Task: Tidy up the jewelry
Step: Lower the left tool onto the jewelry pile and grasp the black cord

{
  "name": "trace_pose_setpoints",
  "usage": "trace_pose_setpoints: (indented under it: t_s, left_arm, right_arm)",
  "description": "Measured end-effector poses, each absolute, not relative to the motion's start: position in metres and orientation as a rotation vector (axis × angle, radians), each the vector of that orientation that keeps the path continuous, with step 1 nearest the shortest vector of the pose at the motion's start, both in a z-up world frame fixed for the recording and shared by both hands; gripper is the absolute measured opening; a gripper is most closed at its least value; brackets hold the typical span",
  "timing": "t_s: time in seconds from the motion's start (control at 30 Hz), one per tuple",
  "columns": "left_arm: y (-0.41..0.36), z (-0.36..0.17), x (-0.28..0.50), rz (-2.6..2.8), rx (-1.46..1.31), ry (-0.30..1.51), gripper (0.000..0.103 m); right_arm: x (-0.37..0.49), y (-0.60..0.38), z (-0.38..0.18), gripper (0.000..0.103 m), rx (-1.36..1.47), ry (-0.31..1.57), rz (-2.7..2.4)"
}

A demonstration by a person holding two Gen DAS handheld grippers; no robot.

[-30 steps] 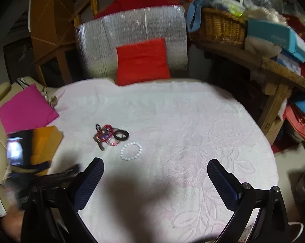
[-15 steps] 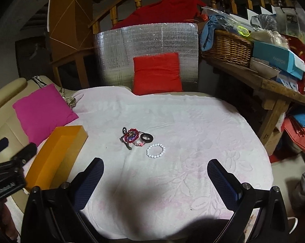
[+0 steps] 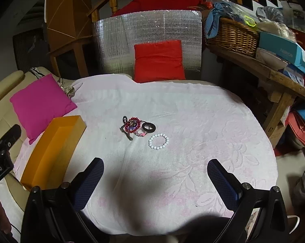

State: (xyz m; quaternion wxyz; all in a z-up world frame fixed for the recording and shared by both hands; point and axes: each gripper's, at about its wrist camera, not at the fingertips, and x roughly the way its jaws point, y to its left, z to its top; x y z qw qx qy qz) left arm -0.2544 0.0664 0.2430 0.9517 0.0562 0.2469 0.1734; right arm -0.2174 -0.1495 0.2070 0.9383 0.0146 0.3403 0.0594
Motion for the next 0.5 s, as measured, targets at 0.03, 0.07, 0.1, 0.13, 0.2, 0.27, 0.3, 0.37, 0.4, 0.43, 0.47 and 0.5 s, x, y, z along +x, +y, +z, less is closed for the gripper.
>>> trace_pose_setpoints:
  t_s: [0.03,0.07,0.1,0.13,0.2,0.27,0.3,0.37,0.4,0.43,0.47,0.5]
  left_arm:
    - [0.067,0.243,-0.254,0.346,0.104,0.506,0.103]
    - [0.069,0.243,-0.253,0.334,0.087,0.510,0.103]
    - [0.069,0.243,-0.253,0.329,0.079,0.510,0.103]
    - [0.070,0.243,-0.252,0.328,0.072,0.511,0.103]
    - [0.070,0.243,-0.249,0.329,0.067,0.511,0.103]
    - [0.070,0.243,-0.247,0.331,0.060,0.510,0.103]
    - [0.070,0.243,-0.247,0.329,0.057,0.509,0.103]
    - [0.072,0.242,-0.246,0.322,0.049,0.512,0.103]
    - [0.071,0.242,-0.246,0.323,0.049,0.515,0.103]
    - [0.070,0.241,-0.245,0.324,0.051,0.518,0.103]
    - [0.070,0.240,-0.244,0.326,0.055,0.521,0.103]
    - [0.069,0.240,-0.243,0.327,0.059,0.522,0.103]
  right_arm:
    - [-0.216,-0.151,0.207,0.103,0.030,0.694,0.116]
    - [-0.214,-0.152,0.207,0.103,0.030,0.693,0.110]
    - [-0.213,-0.152,0.207,0.103,0.029,0.692,0.105]
    - [-0.211,-0.153,0.208,0.103,0.028,0.690,0.099]
    - [-0.209,-0.154,0.208,0.103,0.027,0.688,0.092]
    - [-0.206,-0.156,0.208,0.103,0.033,0.690,0.091]
    - [-0.204,-0.156,0.208,0.103,0.035,0.690,0.090]
    - [-0.202,-0.154,0.207,0.103,0.032,0.691,0.093]
    - [-0.202,-0.154,0.207,0.103,0.030,0.692,0.095]
    - [-0.201,-0.153,0.206,0.103,0.026,0.693,0.098]
    - [-0.200,-0.152,0.205,0.103,0.024,0.695,0.100]
    - [-0.200,-0.150,0.204,0.103,0.022,0.697,0.101]
